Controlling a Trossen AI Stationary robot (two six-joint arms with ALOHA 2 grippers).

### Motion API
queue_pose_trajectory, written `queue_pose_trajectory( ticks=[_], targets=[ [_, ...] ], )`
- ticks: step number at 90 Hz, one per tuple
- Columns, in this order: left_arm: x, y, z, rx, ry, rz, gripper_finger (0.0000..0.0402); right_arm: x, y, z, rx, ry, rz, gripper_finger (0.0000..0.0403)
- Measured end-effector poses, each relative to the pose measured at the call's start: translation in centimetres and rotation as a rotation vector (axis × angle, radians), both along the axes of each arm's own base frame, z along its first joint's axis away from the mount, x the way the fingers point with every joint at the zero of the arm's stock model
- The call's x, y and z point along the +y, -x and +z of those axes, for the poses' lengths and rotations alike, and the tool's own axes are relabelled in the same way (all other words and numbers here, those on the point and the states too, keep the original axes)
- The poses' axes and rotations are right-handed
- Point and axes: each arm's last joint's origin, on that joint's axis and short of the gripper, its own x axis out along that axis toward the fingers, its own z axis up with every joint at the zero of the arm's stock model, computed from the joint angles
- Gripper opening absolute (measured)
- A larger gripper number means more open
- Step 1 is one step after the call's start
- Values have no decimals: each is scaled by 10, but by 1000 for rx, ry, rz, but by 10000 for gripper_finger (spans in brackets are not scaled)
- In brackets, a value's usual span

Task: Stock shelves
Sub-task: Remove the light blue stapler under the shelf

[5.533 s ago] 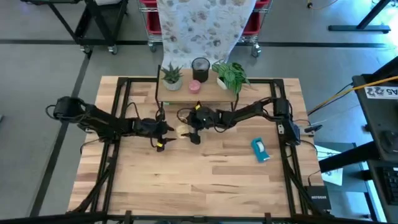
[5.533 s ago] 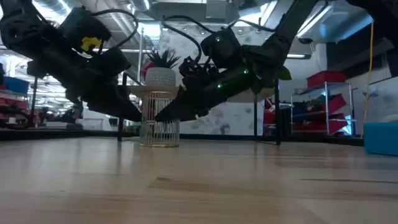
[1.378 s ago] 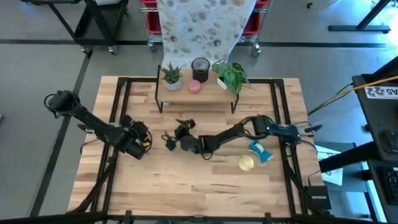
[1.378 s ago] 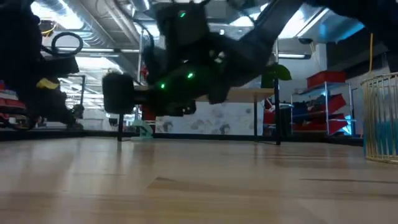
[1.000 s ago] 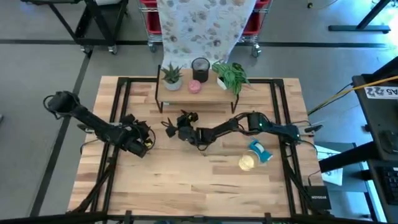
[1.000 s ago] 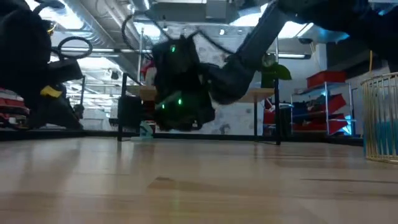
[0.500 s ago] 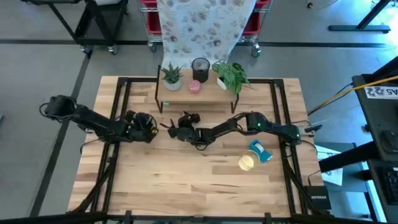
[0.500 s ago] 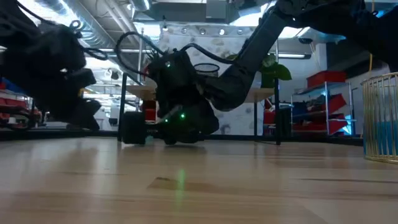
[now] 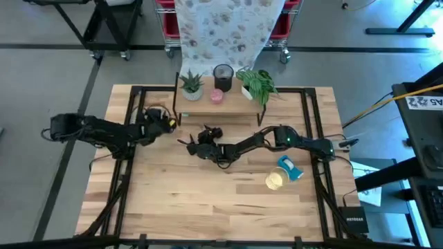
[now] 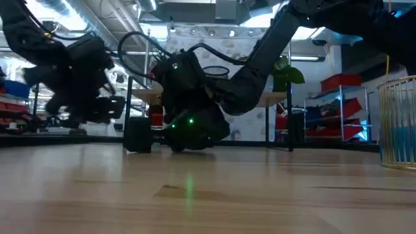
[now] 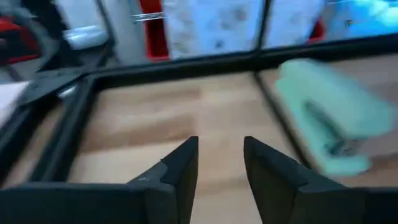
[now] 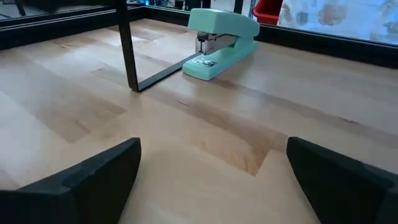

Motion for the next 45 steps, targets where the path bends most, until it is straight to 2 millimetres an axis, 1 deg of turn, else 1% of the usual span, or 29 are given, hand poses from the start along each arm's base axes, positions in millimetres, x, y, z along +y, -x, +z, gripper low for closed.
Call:
queue_pose_trajectory(
  ticks=[7,17,37,45],
  targets=[
    [14,0,5,-7,21,-96,106,0,0,0,0,-1,2,388],
    [29,7,4,8,66,-137,92,0,0,-1,6,-1,1,388],
    [44,19,3,106,93,-230,70,0,0,-1,14,-10,16,388],
    [48,22,2,200,73,-278,64,0,0,-1,14,-11,17,388]
  ],
)
